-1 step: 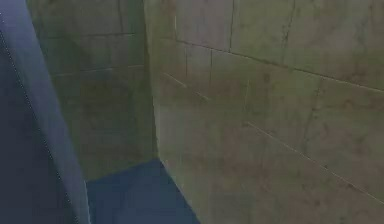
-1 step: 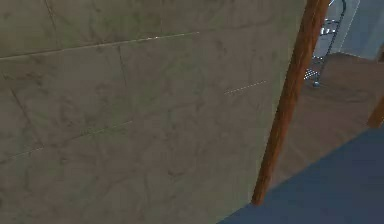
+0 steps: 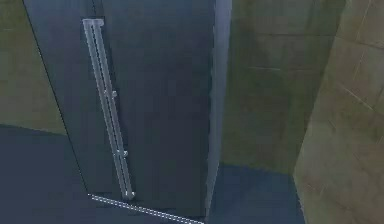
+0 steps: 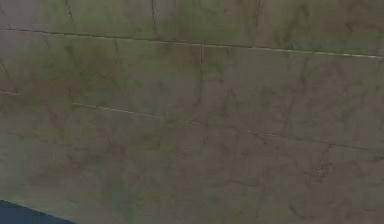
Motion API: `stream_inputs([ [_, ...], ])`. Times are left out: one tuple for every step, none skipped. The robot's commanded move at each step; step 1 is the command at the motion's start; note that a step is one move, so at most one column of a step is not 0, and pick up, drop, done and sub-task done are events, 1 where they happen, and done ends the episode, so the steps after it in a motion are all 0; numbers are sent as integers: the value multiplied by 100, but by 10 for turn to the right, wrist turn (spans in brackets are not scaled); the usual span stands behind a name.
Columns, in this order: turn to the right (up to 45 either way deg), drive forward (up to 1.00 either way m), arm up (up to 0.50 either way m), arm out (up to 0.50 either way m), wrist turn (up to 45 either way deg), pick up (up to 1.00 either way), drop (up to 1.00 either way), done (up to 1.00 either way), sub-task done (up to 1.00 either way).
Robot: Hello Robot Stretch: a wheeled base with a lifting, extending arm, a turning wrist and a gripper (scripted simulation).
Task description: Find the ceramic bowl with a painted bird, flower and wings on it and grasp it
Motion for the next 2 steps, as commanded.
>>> stream_inputs([
  [-450,0,0,0,0,0,0,0,0],
  [-300,0,0,0,0,0,0,0,0],
])
